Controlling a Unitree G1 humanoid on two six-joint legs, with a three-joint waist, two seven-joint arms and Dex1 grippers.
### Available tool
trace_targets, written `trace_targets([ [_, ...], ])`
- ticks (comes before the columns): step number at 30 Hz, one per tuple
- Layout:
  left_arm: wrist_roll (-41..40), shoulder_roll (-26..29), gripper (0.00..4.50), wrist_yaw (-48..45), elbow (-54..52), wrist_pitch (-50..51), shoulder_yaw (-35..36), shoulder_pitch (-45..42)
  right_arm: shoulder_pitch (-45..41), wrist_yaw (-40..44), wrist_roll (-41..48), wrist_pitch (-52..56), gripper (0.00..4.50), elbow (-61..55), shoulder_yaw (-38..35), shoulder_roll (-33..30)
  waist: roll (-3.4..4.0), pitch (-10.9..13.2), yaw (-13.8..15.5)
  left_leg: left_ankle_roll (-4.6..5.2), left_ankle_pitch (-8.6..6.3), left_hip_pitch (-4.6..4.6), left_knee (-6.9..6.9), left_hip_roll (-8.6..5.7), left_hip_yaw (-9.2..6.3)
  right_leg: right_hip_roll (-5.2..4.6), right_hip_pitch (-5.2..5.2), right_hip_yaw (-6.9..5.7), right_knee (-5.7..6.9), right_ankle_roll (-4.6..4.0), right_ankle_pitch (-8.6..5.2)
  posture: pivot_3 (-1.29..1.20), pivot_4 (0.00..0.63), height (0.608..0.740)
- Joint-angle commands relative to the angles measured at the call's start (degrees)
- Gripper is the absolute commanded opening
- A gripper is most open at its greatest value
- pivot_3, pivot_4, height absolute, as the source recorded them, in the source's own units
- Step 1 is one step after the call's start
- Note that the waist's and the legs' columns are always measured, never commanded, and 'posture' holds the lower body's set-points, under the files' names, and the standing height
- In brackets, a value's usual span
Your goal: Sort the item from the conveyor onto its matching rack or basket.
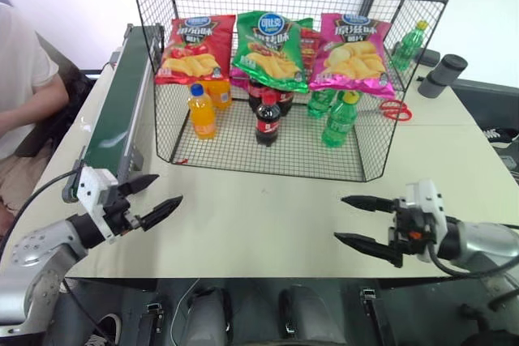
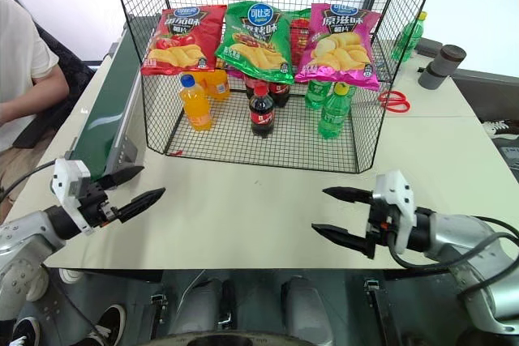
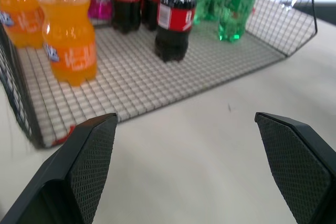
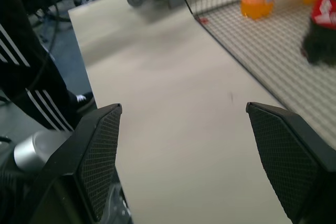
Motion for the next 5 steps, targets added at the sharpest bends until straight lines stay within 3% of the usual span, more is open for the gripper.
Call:
trace_targets([
  [1, 1.63, 0.66, 4.5, -1.51, 1.68, -2.26, 1.49, -0.49, -0.34, 0.32, 0.06, -2.28, 4.49, 2.2, -2.18, 0.66, -0.03, -0.01, 0.18, 0.0, 0.0, -0.01, 0.0, 0.0, -0.02, 0.03, 0.0, -0.01, 0.0, 0.0, 0.0, 0.0, 0.15, 0.74],
  [5, 4.04, 0.03, 4.5, -3.88, 4.43, -7.04, 1.32, -0.81, -0.16, -1.07, 0.01, -3.06, 4.49, 0.04, -2.07, 1.62, -0.02, -0.01, 0.33, 0.0, 0.0, -0.11, 0.0, 0.0, -0.03, -0.04, -0.08, 0.03, 0.0, 0.0, 0.0, 0.0, 0.15, 0.74],
])
